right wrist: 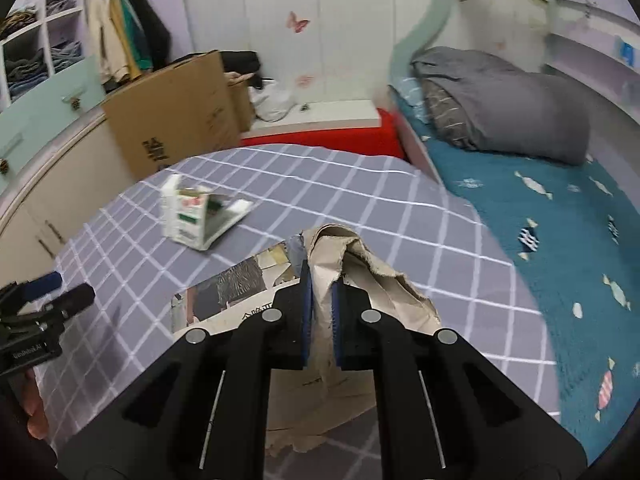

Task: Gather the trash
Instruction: 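Grasp the crumpled newspaper with right tool while left tool grasps the white-green medicine box, then carry both items over the wastebasket and open both tools to drop them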

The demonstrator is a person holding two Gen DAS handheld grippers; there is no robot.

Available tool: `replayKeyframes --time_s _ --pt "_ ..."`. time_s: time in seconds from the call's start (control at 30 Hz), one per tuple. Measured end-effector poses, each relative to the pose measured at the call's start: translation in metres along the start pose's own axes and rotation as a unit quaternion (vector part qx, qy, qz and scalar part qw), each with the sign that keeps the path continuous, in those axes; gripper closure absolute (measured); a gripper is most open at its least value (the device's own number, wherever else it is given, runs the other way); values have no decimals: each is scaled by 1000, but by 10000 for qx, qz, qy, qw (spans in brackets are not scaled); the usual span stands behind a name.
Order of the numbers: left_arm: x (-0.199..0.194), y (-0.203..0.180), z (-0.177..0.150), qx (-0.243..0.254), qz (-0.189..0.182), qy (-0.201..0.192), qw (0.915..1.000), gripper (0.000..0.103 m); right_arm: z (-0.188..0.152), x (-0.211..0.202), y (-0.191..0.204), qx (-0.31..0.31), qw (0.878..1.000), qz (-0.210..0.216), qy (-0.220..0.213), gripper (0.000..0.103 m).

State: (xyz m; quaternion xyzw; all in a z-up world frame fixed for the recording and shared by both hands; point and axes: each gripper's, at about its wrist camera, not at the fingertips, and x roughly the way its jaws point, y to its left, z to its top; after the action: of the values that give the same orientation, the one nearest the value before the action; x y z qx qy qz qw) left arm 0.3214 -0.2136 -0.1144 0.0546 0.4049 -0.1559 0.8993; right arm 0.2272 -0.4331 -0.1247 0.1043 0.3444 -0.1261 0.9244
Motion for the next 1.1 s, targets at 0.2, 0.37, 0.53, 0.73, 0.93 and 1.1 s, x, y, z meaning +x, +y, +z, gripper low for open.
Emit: replayKeyframes --time_s 0.2,0.37,0.53,0.73,0.93,1.1 --pt "18 -46 25 285 -108 -147 9994 21 3 12 -16 82 9996 -264 30 95" --pt "40 -90 38 642 219 -191 9975 21 7 18 -24 206 9994 -261 88 94" --pt "60 -119 47 824 658 -252 9941 21 7 22 -27 281 9994 -128 163 95" --pt "73 -125 60 655 1103 -285 9913 22 7 24 -26 244 9995 -87 201 95" --pt "78 -99 62 223 766 21 9968 83 8 24 -27 257 9995 -33 207 95" --pt "62 -74 53 -10 480 -24 9988 101 8 22 -26 242 9996 -14 157 95"
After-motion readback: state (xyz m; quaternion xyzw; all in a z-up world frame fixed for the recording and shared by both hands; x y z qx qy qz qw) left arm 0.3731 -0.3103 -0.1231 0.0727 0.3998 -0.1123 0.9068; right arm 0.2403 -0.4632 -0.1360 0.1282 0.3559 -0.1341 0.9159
